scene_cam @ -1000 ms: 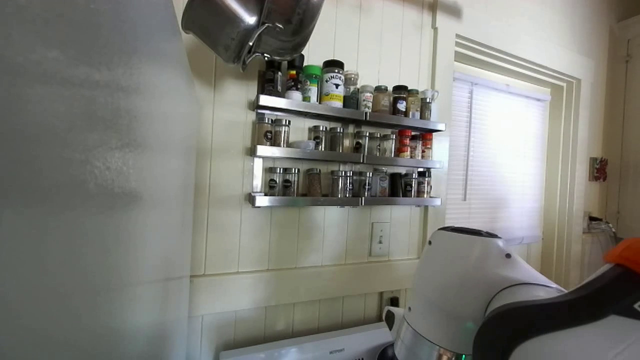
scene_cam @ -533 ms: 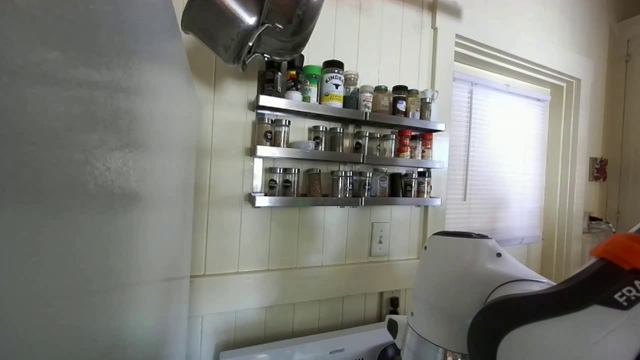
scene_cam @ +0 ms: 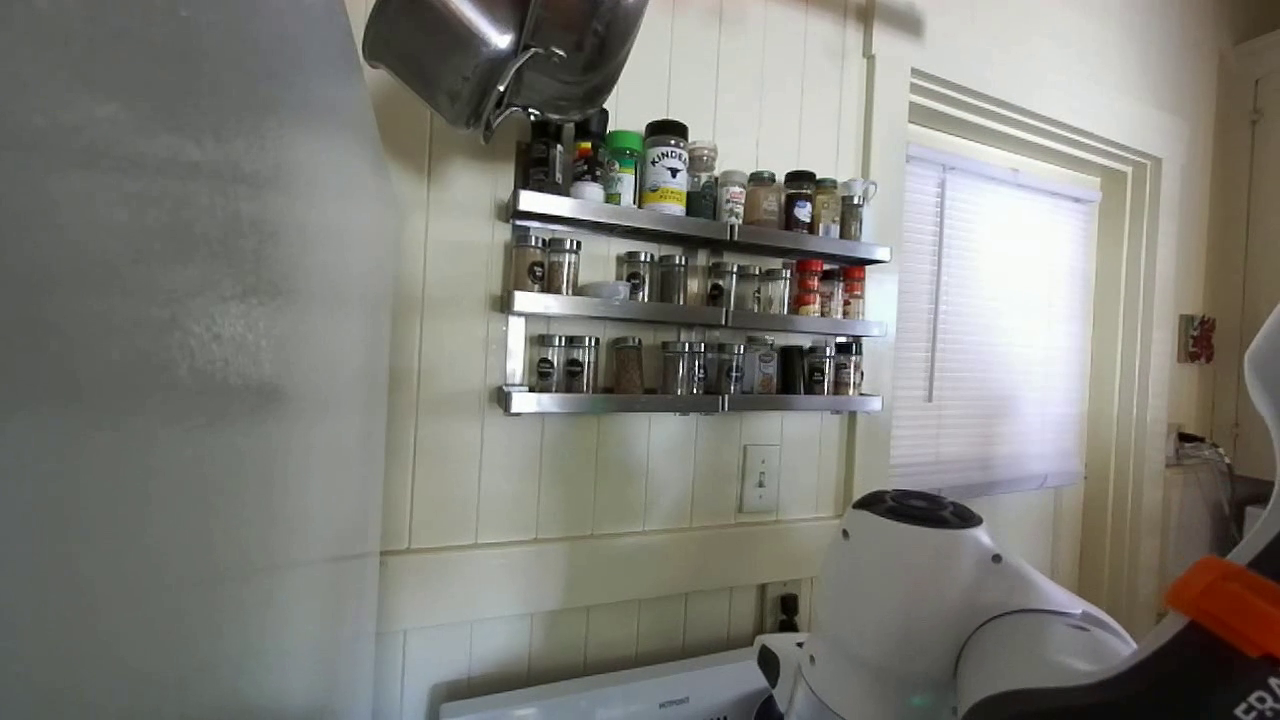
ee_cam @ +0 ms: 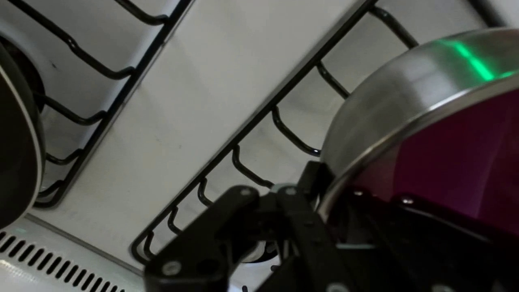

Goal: Move the silver bowl forward, then use the wooden spoon to stir in the pan

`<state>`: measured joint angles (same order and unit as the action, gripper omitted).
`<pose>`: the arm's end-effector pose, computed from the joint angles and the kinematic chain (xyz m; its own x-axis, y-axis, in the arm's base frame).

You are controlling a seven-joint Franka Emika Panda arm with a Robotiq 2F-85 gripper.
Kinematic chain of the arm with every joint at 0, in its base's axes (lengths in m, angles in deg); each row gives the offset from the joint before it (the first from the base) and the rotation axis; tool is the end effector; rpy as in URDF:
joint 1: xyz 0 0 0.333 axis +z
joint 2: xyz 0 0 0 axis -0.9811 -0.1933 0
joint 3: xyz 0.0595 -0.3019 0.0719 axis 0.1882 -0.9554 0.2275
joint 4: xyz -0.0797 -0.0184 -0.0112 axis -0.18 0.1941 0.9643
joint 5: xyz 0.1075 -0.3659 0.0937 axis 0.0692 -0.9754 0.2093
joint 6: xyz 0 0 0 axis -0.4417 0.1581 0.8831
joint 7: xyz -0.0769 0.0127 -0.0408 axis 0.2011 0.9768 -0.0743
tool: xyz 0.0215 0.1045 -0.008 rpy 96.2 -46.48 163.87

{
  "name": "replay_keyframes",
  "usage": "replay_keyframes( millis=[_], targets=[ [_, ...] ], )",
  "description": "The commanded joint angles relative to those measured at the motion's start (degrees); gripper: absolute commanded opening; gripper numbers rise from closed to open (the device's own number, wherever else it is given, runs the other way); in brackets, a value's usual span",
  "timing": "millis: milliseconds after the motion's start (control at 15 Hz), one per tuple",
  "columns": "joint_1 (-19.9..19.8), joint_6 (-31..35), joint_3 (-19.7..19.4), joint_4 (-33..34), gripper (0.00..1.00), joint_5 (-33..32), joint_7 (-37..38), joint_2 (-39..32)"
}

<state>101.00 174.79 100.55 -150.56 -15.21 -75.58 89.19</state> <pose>0.3129 0.2620 0.3008 0.7313 0.6522 0.1995 0.6542 -0.7535 0.0656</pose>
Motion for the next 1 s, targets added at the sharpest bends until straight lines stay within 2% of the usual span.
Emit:
replay_keyframes(
  millis=[0,267,667,733,800,933],
  targets=[
    [-1.24,6.19,2.54,0.02,0.02,-3.52,4.37,-3.27],
    [-2.31,10.73,3.99,0.00,0.02,-7.54,8.49,-6.43],
    [-3.08,14.66,3.59,0.05,0.02,-14.52,15.39,-8.85],
    [-3.08,14.49,3.48,0.08,0.32,-15.45,16.25,-9.06],
    [-3.07,14.55,3.39,0.10,0.33,-16.22,17.12,-9.20],
    [-2.87,14.21,3.17,0.10,0.47,-16.88,18.30,-9.39]
  ],
)
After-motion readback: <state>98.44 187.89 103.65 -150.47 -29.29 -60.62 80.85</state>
